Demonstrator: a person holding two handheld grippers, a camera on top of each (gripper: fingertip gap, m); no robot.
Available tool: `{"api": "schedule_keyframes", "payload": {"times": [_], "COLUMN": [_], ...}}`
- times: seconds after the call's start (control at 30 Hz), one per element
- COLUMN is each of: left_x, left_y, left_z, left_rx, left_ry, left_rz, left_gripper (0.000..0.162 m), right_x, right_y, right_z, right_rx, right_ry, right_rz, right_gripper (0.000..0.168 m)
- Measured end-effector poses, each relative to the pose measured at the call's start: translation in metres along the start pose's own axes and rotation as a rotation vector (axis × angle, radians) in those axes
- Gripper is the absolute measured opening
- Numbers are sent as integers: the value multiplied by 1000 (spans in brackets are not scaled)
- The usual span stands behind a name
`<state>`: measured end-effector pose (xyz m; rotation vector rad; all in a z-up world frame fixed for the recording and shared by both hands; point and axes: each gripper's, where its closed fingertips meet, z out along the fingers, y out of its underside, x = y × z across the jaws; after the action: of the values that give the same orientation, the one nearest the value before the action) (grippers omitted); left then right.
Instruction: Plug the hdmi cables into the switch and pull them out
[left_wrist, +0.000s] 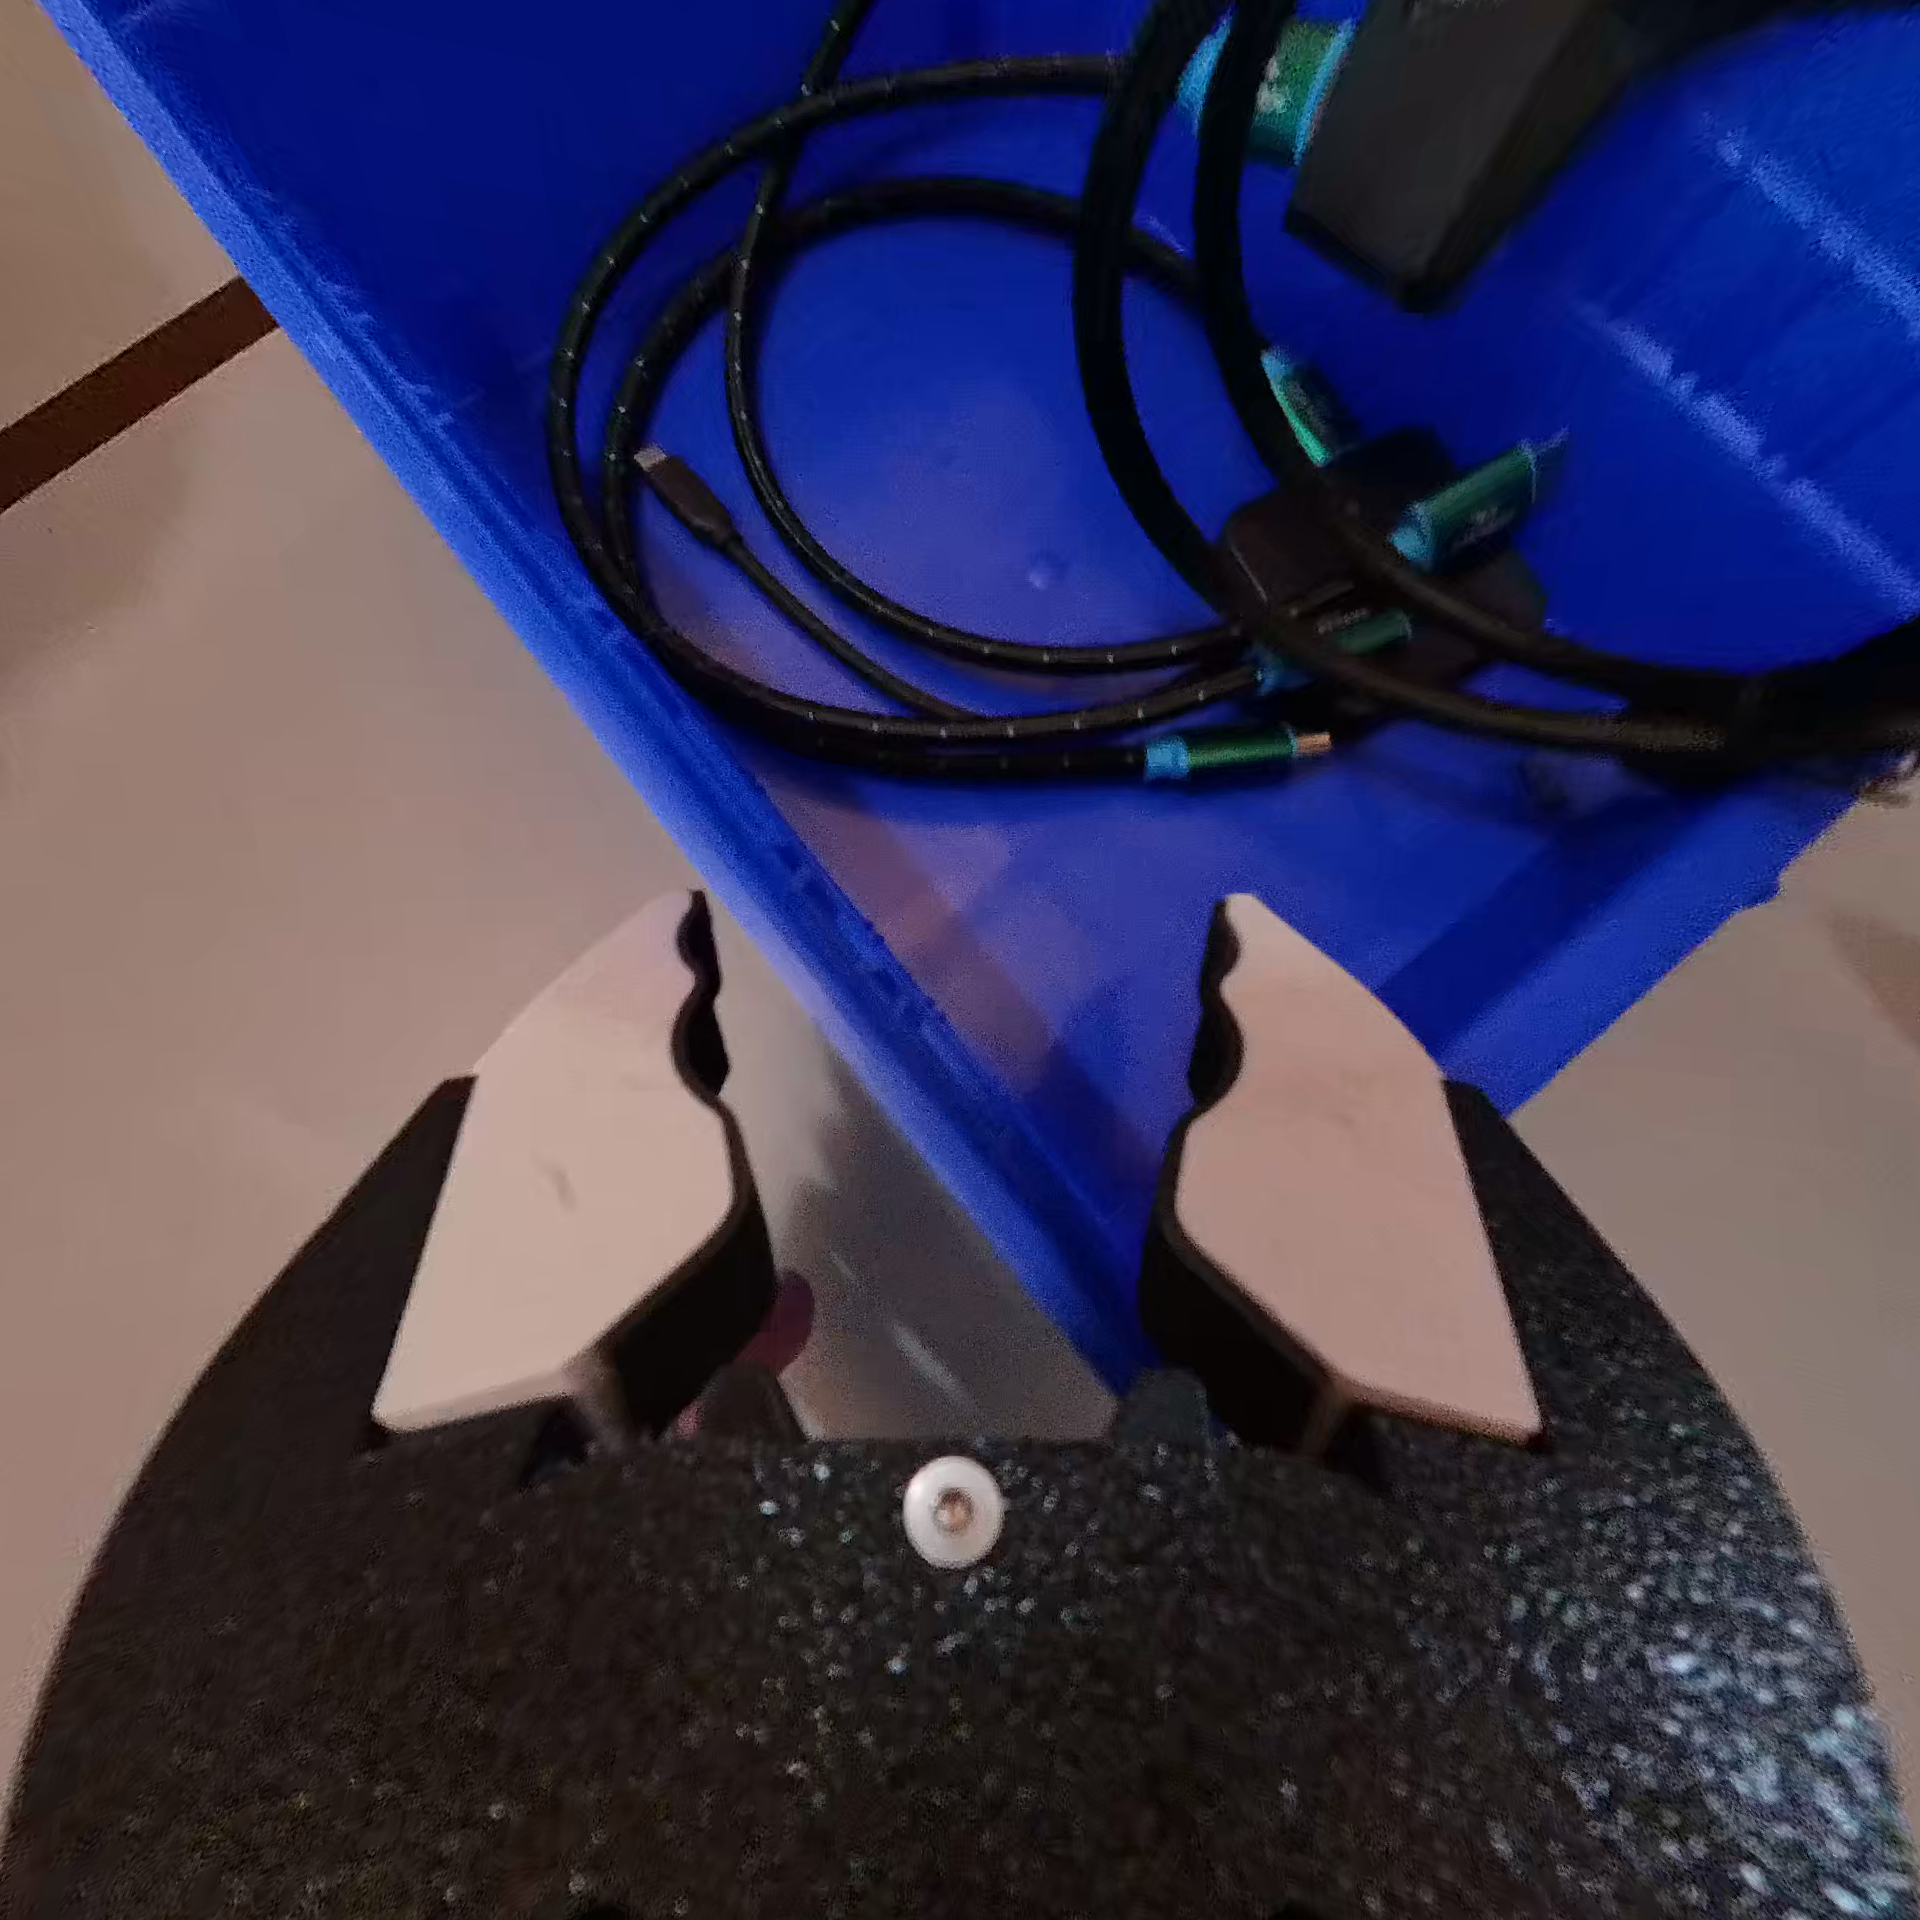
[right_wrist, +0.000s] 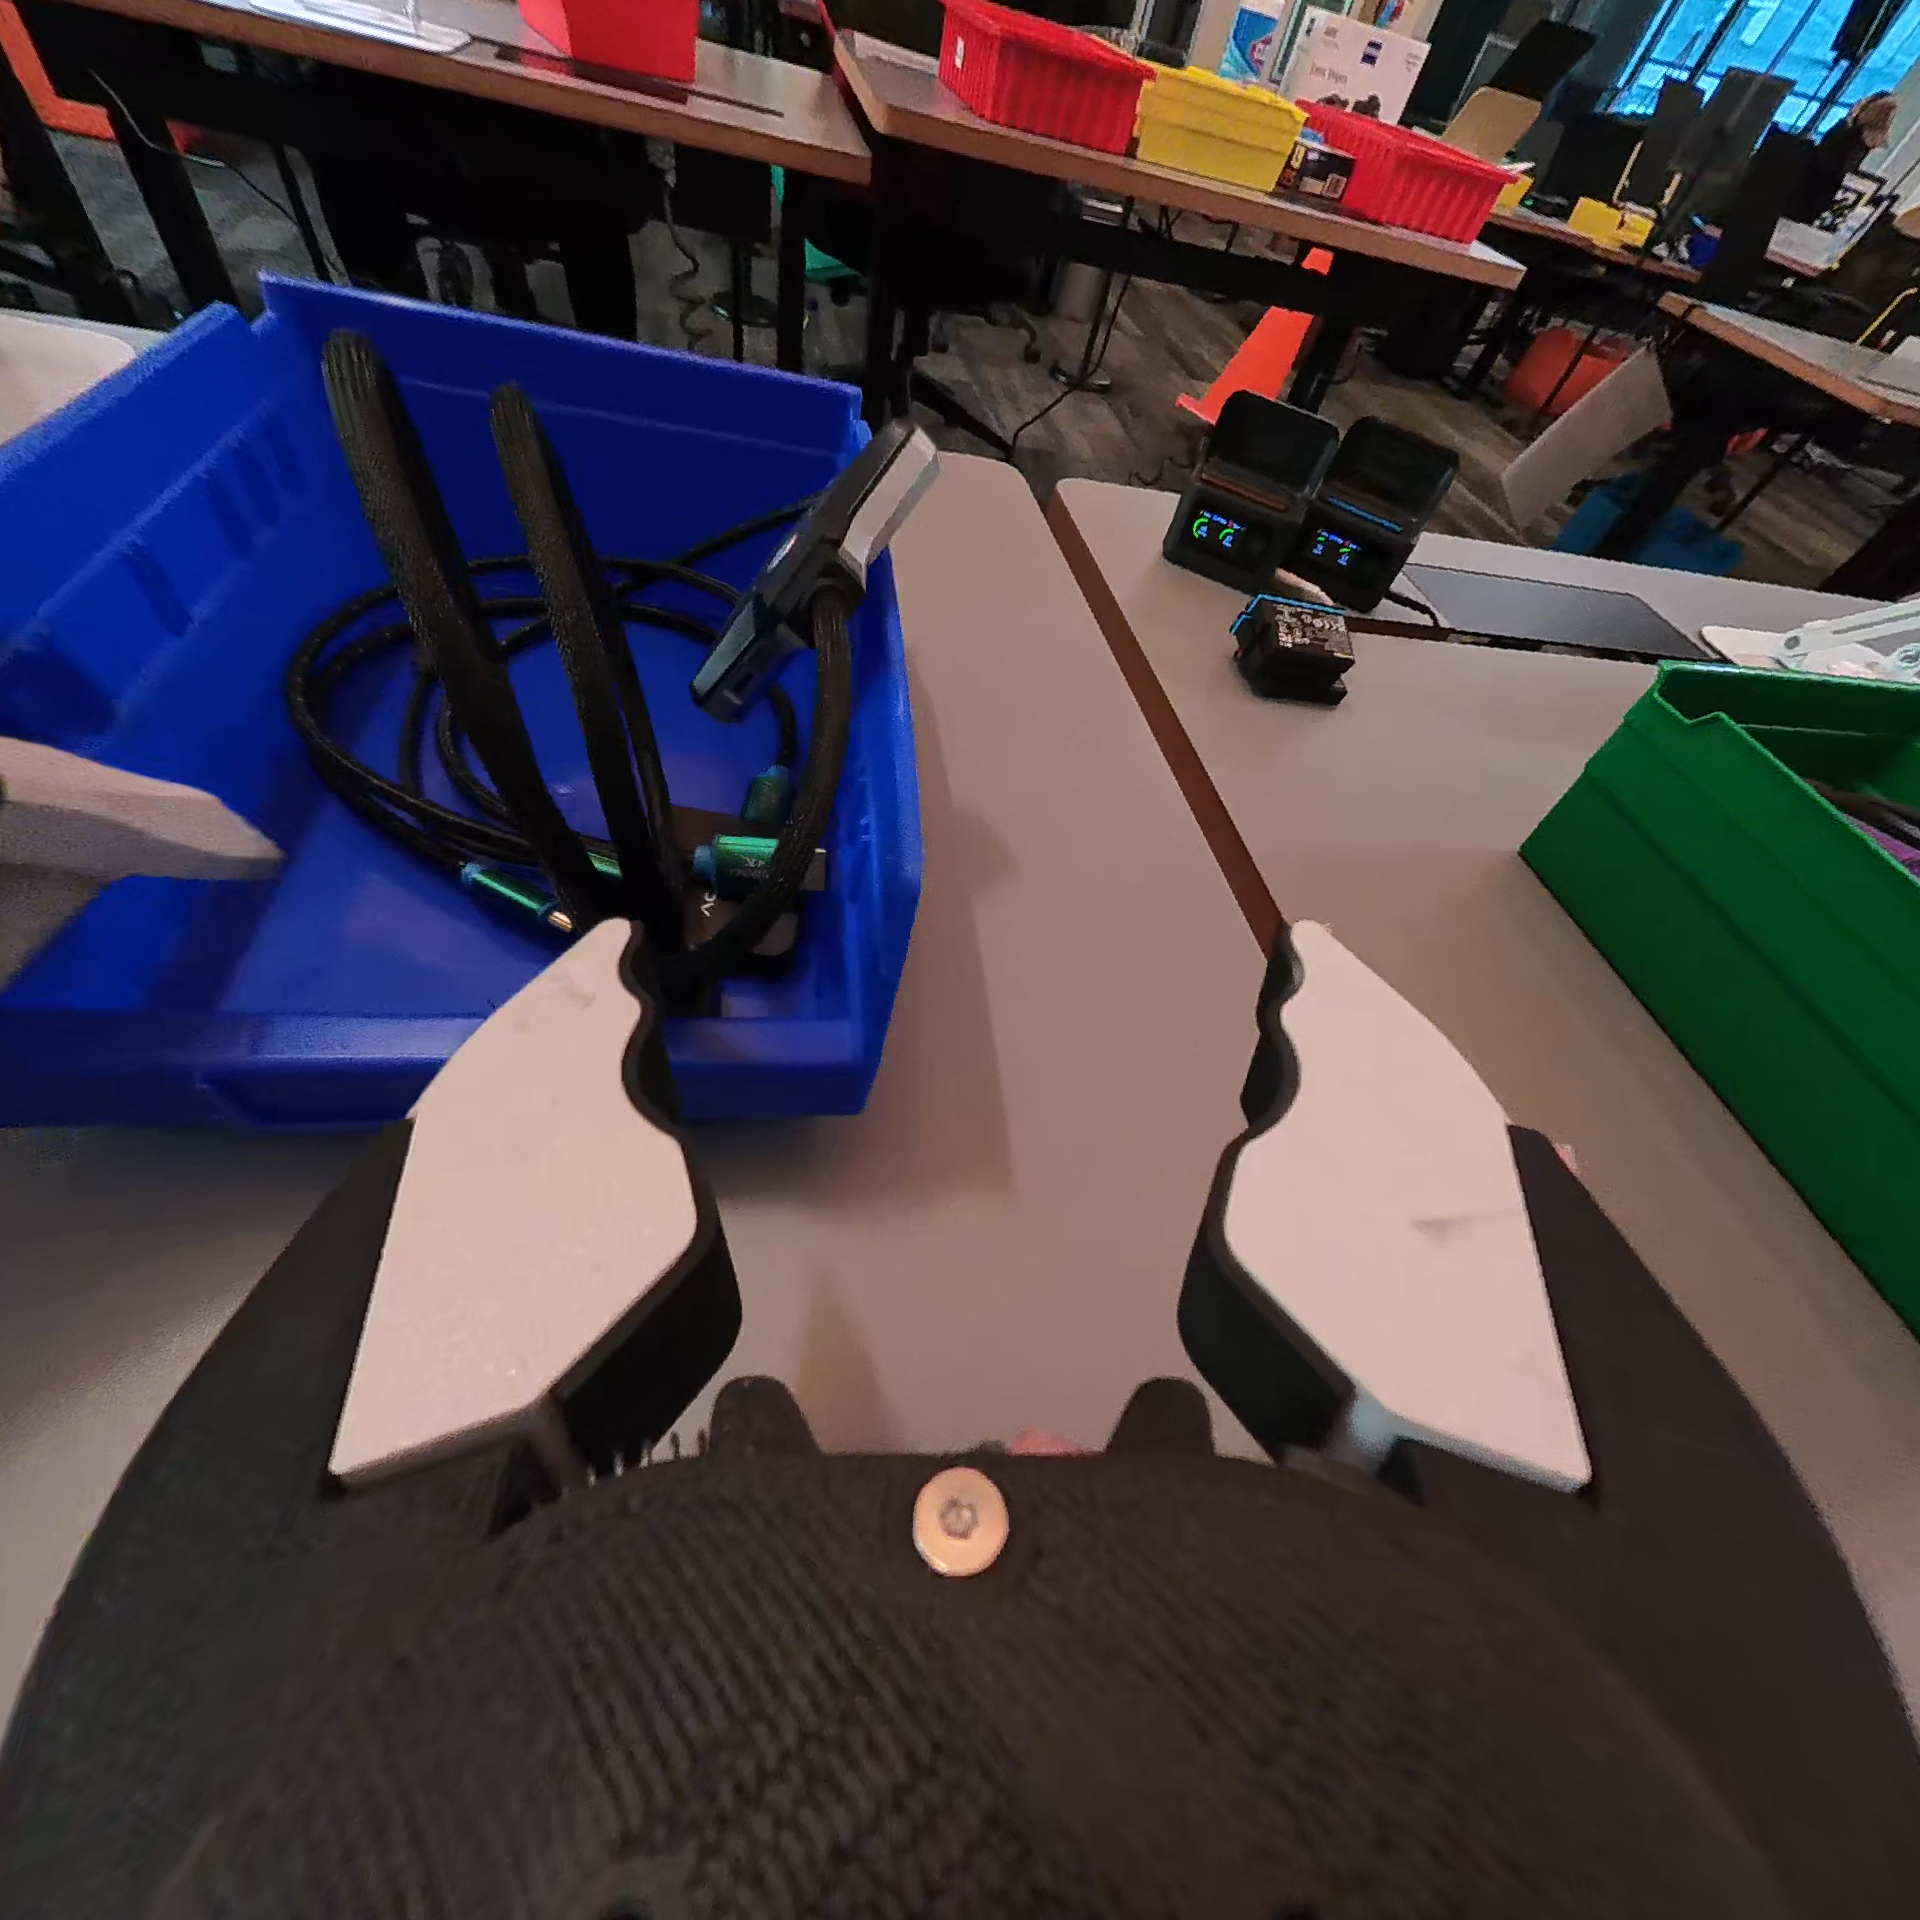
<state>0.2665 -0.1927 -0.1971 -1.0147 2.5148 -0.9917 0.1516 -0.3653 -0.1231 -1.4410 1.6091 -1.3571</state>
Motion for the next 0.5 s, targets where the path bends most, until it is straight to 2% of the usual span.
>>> {"api": "schedule_keyframes", "payload": {"times": [0.07,0.1,0.13,0.17,0.23,0.37,0.5], "left_x": [-1,-5,-13,-18,-34,-65,-97], "left_y": [-4,-3,-3,-4,-1,27,78], "left_z": [4,6,7,7,2,-24,-72], "left_rx": [0,-1,5,30,64,60,76], "left_ry": [-16,-61,-115,-126,-123,-85,-74], "left_rz": [20,70,122,123,41,78,62], "left_gripper": [76,65,62,56,34,31,31], "right_x": [1,2,2,1,-2,-20,-50], "right_y": [-1,-1,-2,-4,-11,-33,-52], "right_z": [-1,-2,-2,-4,-8,-22,-36], "right_rx": [6,6,6,11,42,117,177], "right_ry": [-4,-2,-4,-7,-23,-90,-197], "right_rz": [6,3,1,4,21,33,44], "right_gripper": [107,107,106,105,105,105,105]}}
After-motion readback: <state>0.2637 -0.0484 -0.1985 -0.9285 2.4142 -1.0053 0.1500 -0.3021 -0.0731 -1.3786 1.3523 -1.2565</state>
